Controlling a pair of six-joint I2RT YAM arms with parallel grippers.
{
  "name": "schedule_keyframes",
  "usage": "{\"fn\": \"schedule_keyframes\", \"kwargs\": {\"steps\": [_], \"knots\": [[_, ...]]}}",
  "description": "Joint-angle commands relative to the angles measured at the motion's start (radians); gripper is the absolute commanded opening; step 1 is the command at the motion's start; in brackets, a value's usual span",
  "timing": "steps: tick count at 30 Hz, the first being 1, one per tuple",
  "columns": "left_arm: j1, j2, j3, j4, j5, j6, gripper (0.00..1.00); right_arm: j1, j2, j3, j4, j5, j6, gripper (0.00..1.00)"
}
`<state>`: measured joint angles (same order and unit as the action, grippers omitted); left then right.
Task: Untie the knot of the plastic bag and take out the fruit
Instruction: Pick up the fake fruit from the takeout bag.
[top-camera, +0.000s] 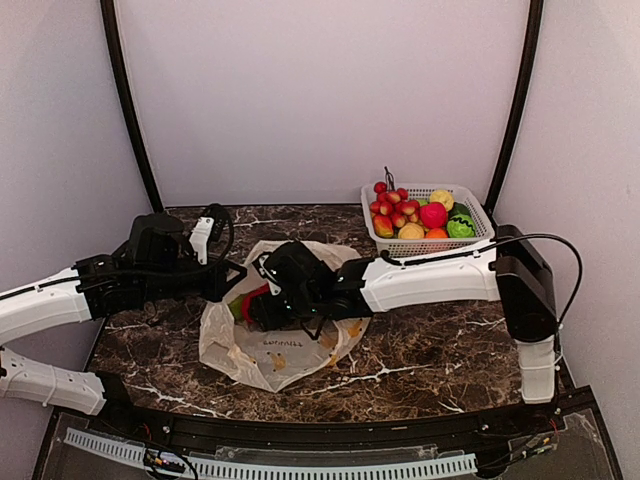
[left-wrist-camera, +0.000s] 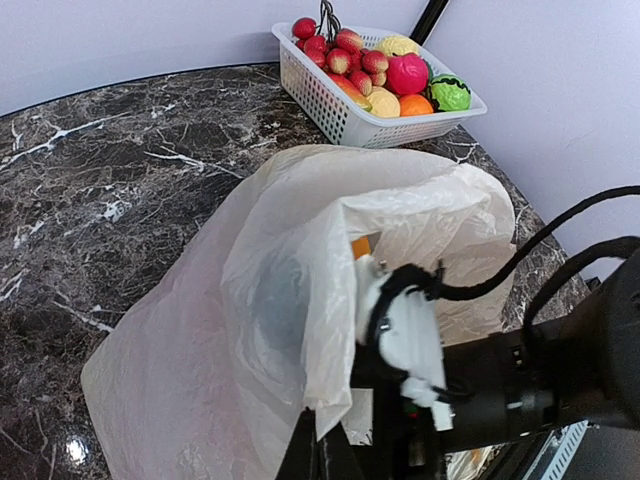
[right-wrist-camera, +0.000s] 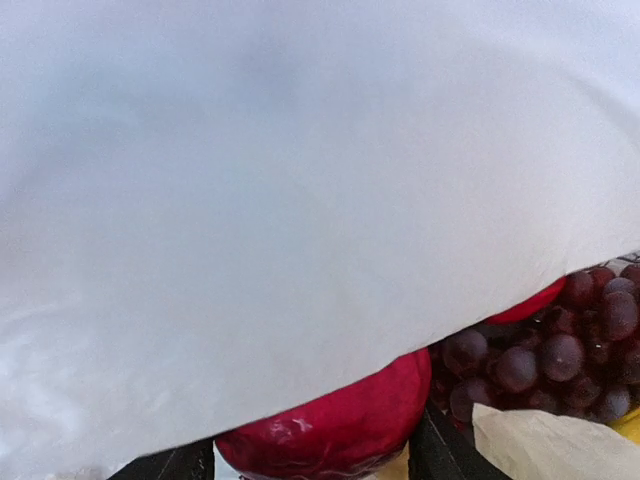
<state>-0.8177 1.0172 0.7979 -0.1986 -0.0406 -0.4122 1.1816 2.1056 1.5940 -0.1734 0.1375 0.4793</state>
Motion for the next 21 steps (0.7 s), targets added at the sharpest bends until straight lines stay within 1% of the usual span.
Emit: {"fn": "schedule_keyframes", "kwargs": {"steps": [1, 8, 14, 21], "knots": [[-0.005, 0.01, 0.031, -0.039, -0.033, -0.011, 0.01, 0.004, -0.122, -0.076, 0.047, 0.022, -0.038, 0.54], [-0.005, 0.04, 0.054, -0.022, -0.045, -0.016, 0.01, 0.023, -0.235, -0.199, 0.033, 0.013, -0.034, 0.54], [-0.004, 0.087, 0.095, -0.004, -0.05, -0.013, 0.01, 0.048, -0.281, -0.242, 0.008, 0.002, -0.032, 0.53], [-0.005, 0.164, 0.161, 0.0, -0.064, -0.015, 0.01, 0.057, -0.349, -0.26, 0.022, -0.075, -0.07, 0.52]]}}
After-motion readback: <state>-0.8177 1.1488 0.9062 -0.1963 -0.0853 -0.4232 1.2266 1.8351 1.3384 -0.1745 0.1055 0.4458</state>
